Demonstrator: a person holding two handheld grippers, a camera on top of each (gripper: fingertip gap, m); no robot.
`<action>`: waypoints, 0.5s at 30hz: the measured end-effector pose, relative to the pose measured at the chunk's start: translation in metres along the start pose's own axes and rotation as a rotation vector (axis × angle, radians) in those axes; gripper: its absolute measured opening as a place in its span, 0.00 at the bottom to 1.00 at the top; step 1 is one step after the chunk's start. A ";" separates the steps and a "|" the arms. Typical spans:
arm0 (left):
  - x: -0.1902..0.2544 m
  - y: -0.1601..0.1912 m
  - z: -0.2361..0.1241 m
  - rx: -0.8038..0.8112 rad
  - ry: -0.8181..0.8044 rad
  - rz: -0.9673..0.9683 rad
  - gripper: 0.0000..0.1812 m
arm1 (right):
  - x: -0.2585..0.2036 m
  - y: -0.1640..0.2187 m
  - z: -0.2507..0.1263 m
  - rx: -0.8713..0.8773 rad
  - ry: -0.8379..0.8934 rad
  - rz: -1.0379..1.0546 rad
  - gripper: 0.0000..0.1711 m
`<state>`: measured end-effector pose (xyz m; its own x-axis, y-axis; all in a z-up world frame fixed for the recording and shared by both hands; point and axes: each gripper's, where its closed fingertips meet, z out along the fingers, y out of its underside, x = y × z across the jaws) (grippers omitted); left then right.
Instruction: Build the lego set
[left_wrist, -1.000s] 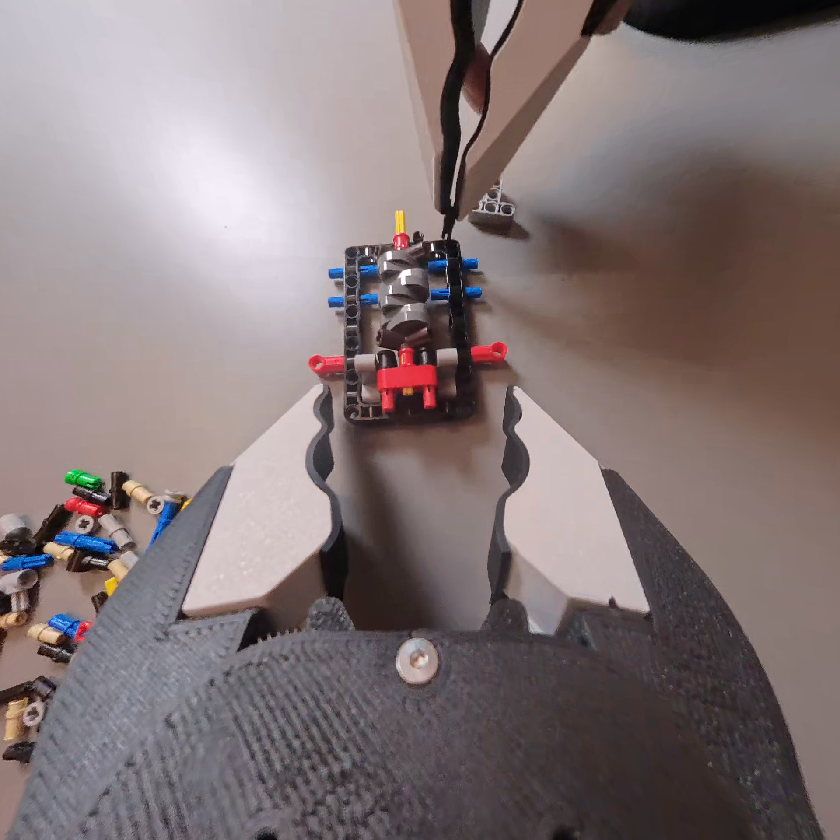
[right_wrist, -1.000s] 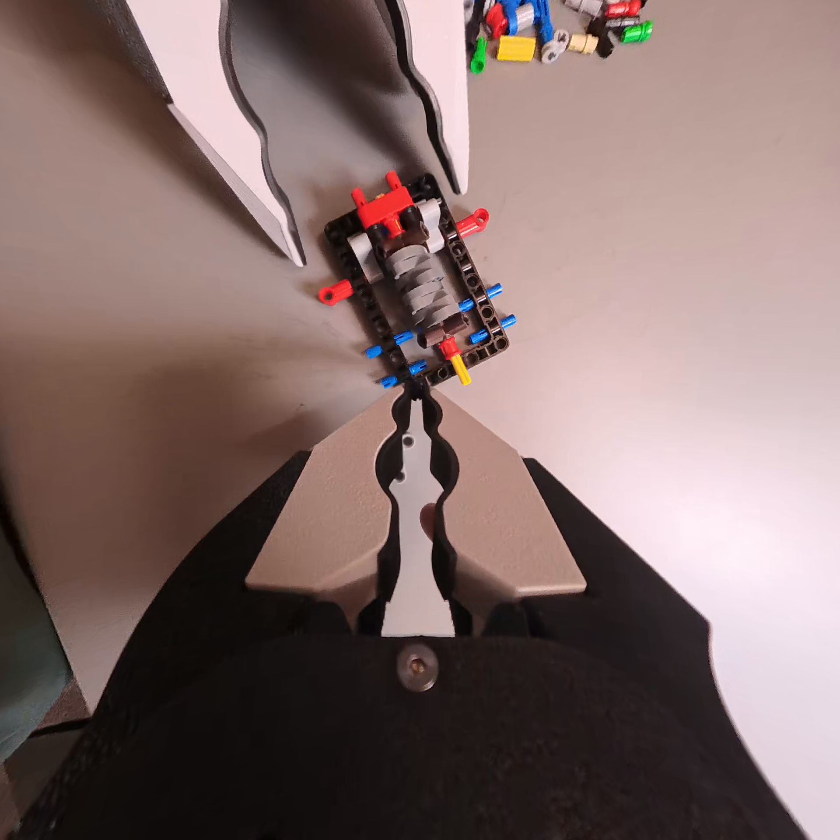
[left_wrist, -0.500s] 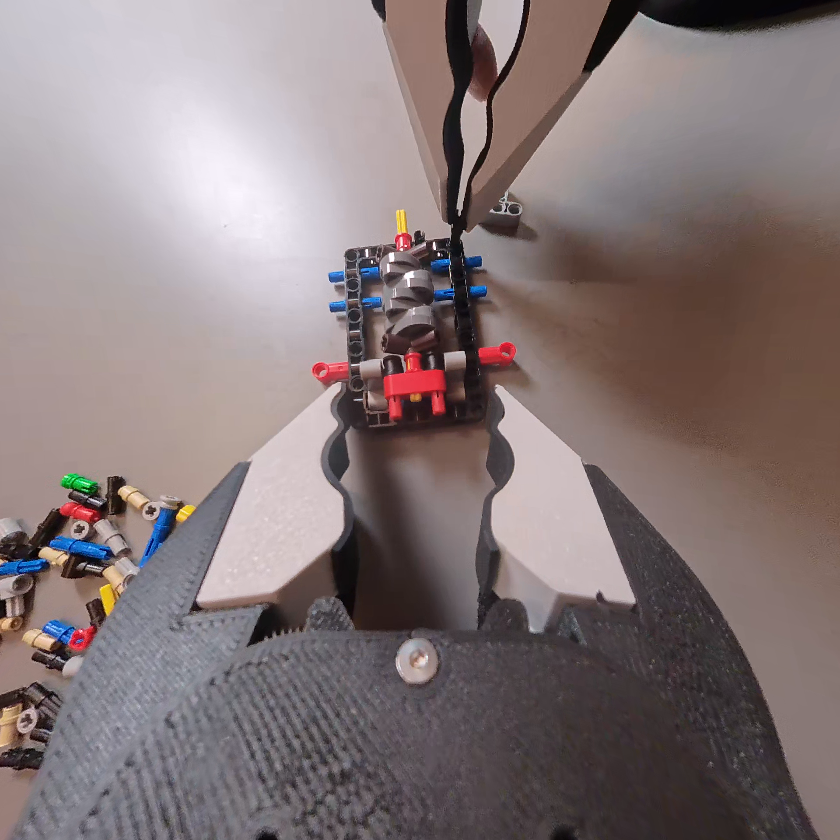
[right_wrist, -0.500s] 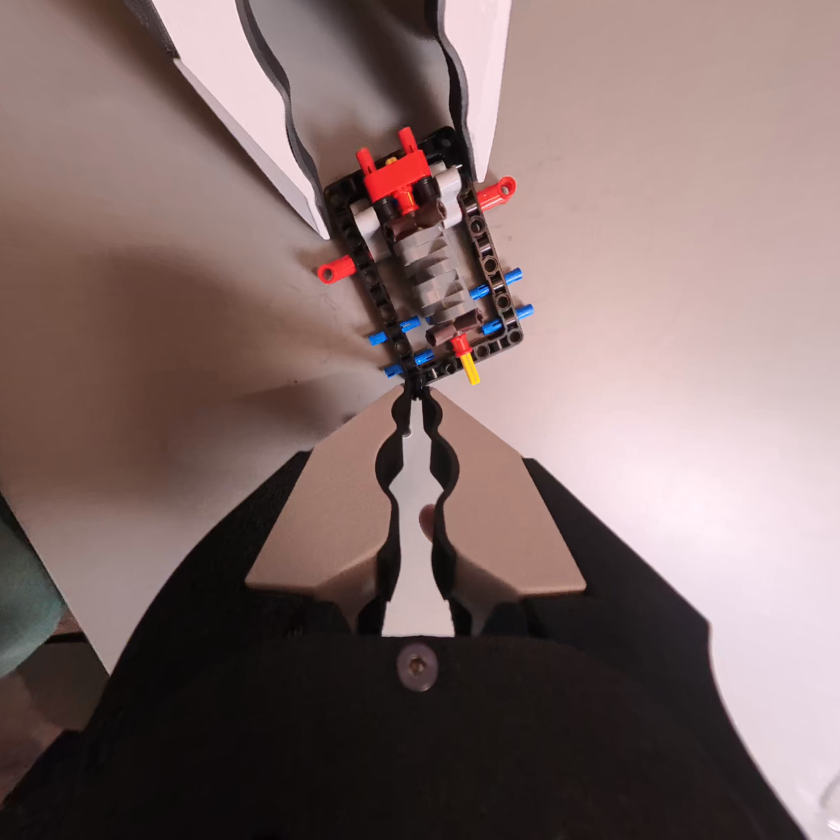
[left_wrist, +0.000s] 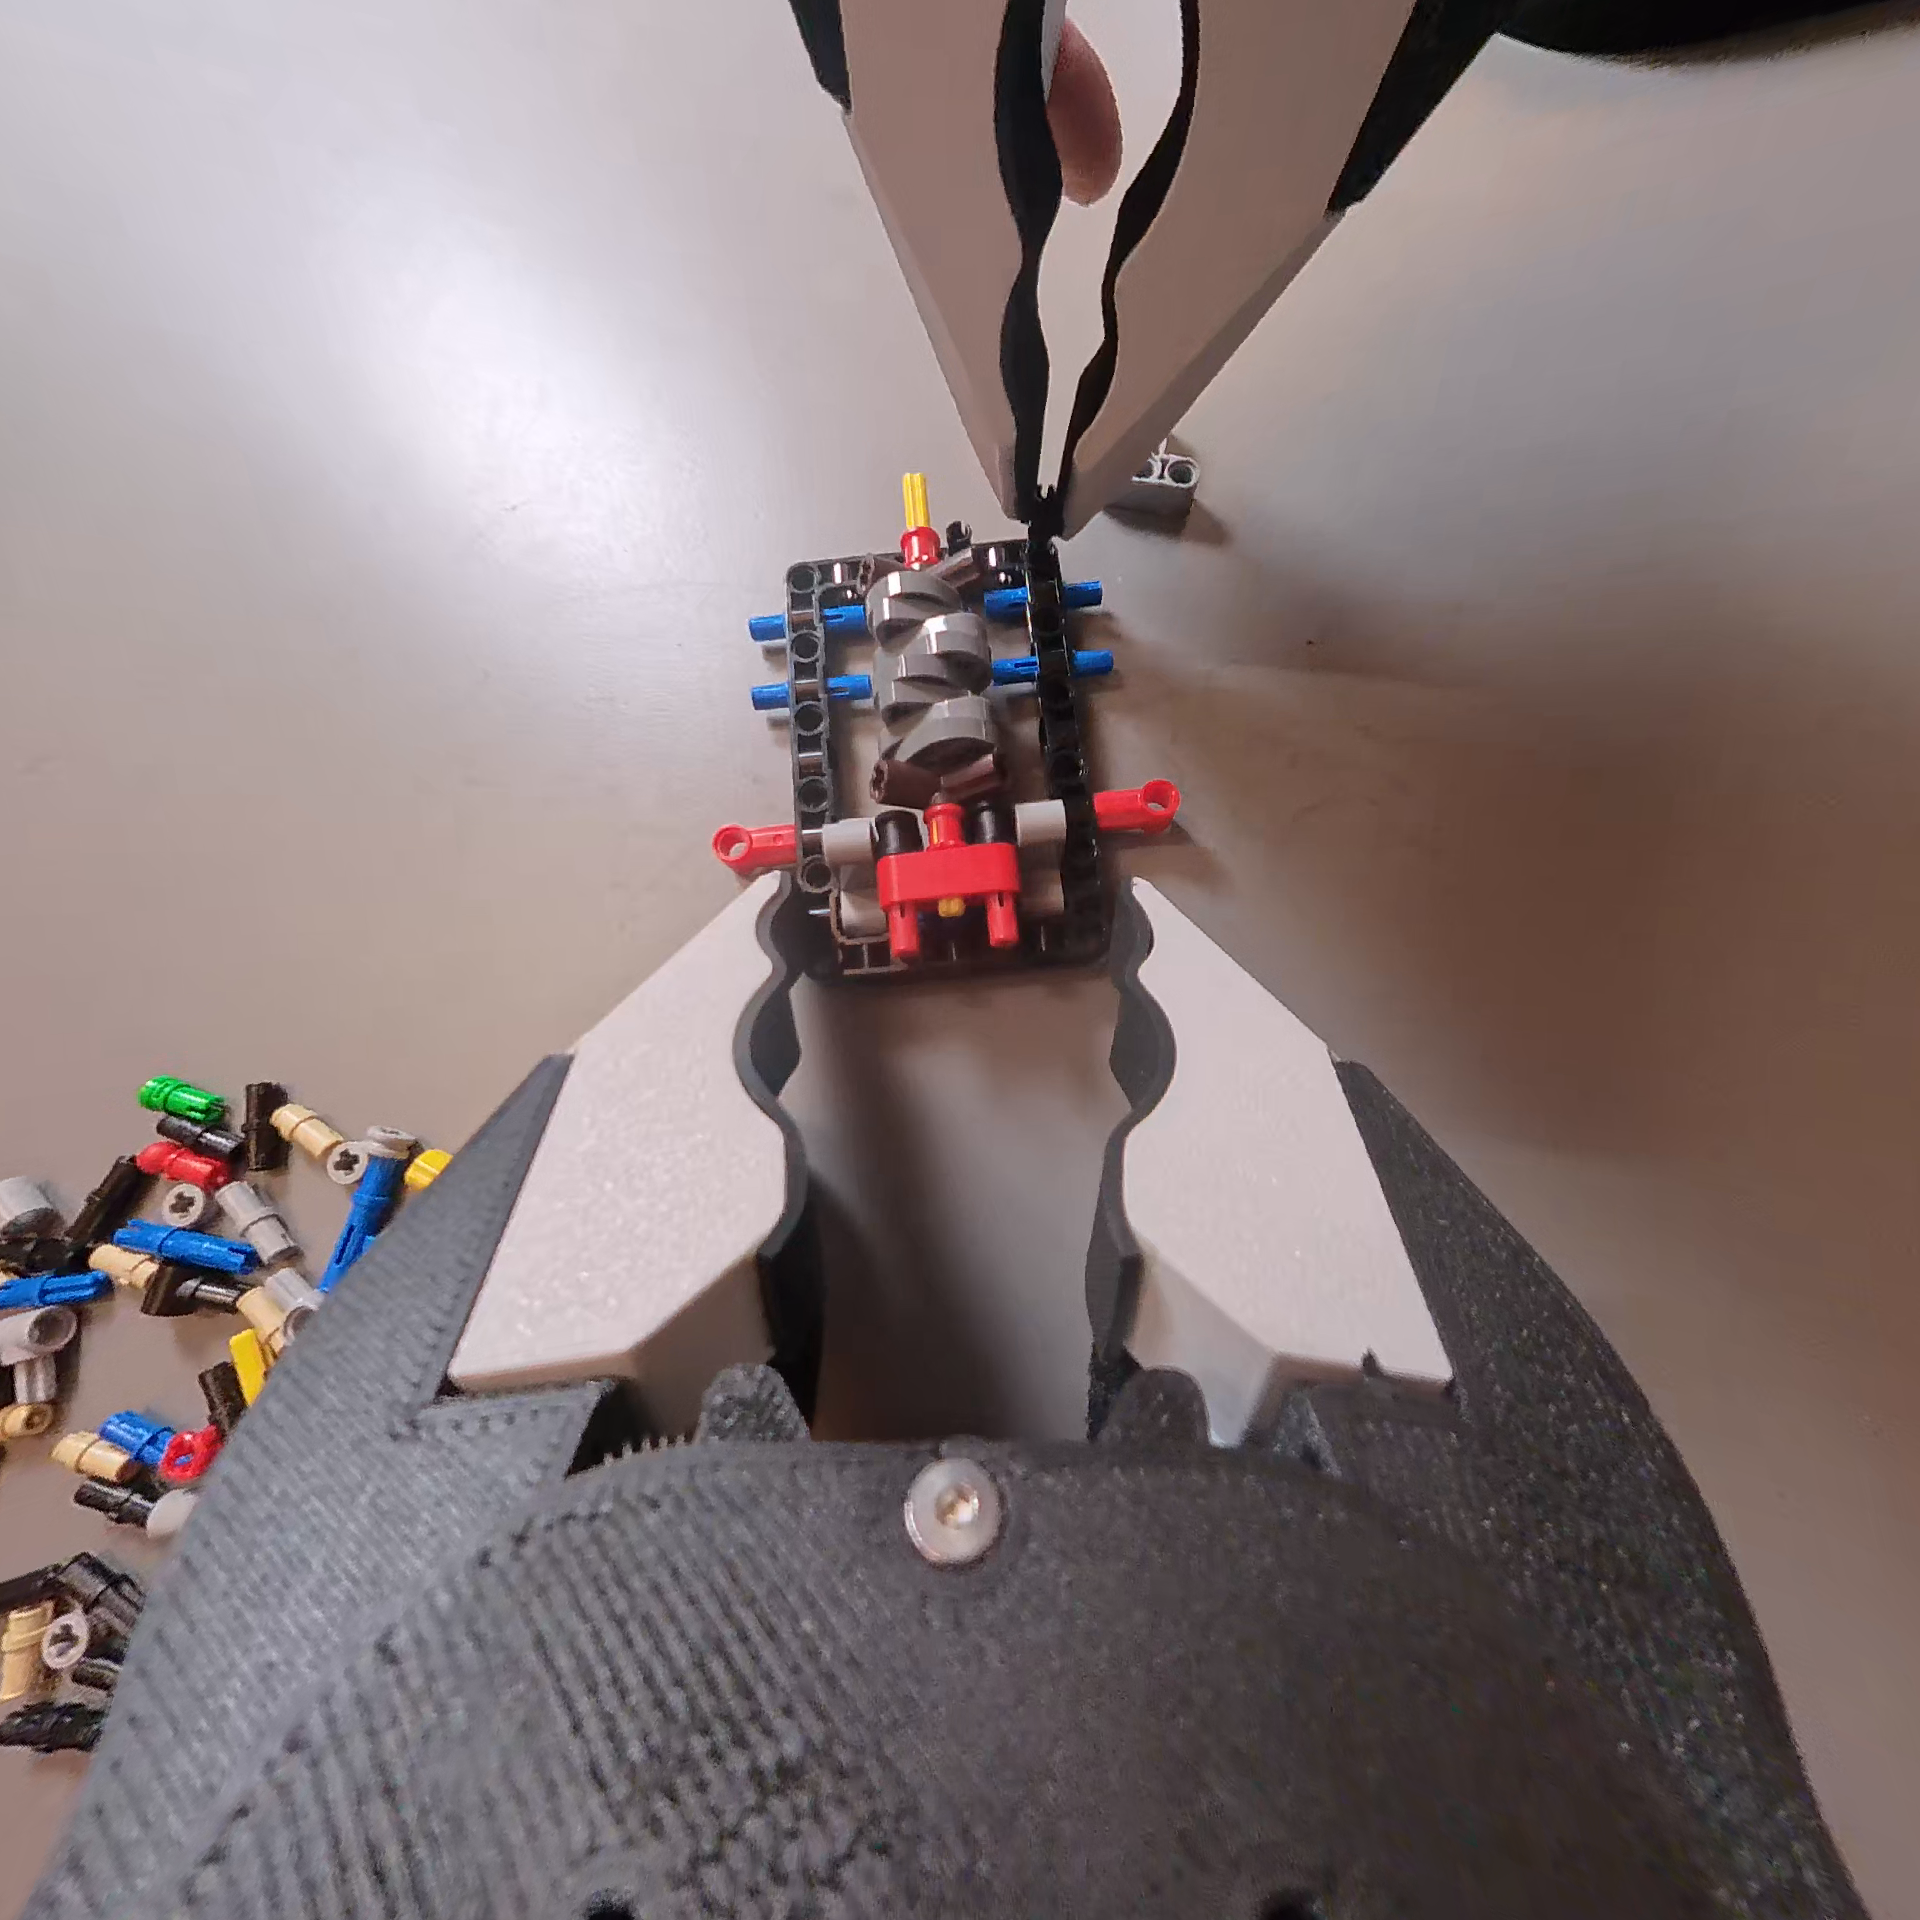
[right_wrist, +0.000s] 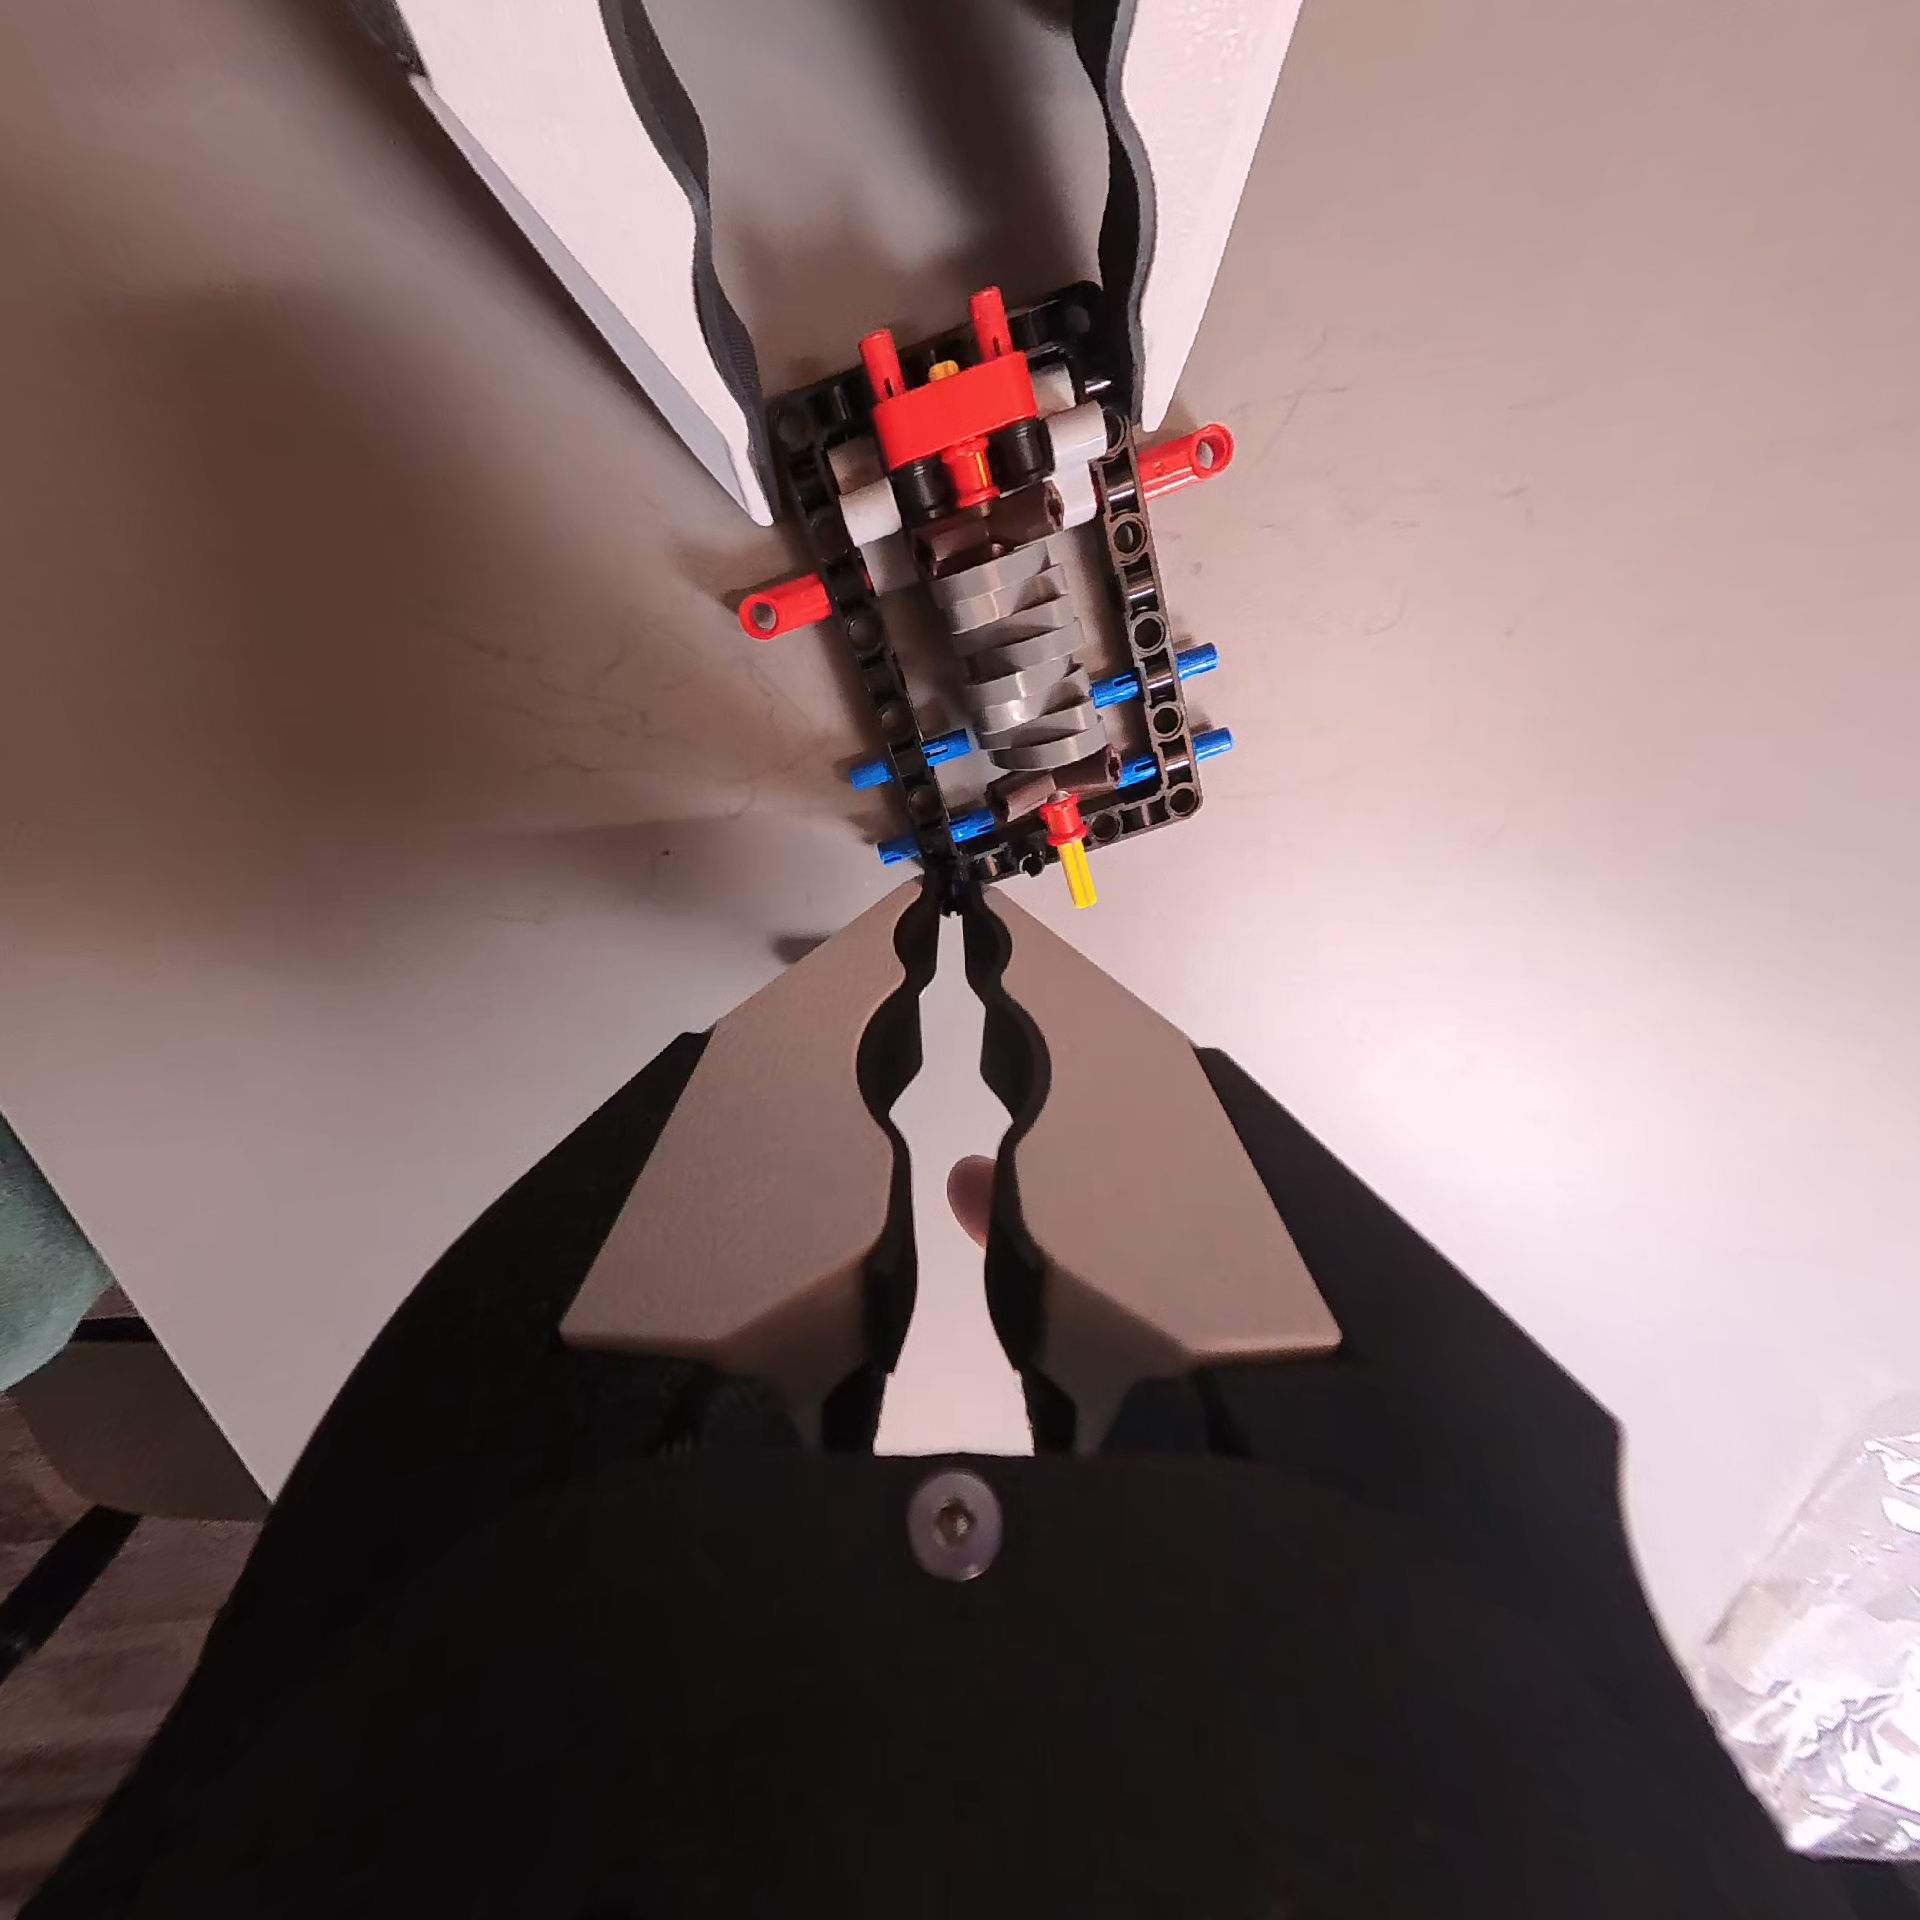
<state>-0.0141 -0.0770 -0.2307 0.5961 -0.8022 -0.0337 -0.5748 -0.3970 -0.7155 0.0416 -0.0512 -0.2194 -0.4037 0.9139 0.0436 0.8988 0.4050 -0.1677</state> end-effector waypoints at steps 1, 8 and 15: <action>0.000 0.000 0.000 0.000 0.000 -0.001 0.33 | 0.000 0.000 0.000 0.004 -0.008 0.010 0.01; 0.000 0.000 0.000 0.000 0.001 -0.004 0.33 | 0.000 0.000 0.000 -0.001 -0.036 0.010 0.01; 0.000 0.000 0.000 -0.002 -0.001 -0.006 0.33 | -0.001 0.001 0.001 -0.018 -0.060 0.004 0.01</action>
<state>-0.0147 -0.0771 -0.2308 0.6001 -0.7994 -0.0298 -0.5720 -0.4028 -0.7145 0.0422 -0.0517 -0.2203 -0.4094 0.9122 -0.0166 0.9030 0.4025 -0.1504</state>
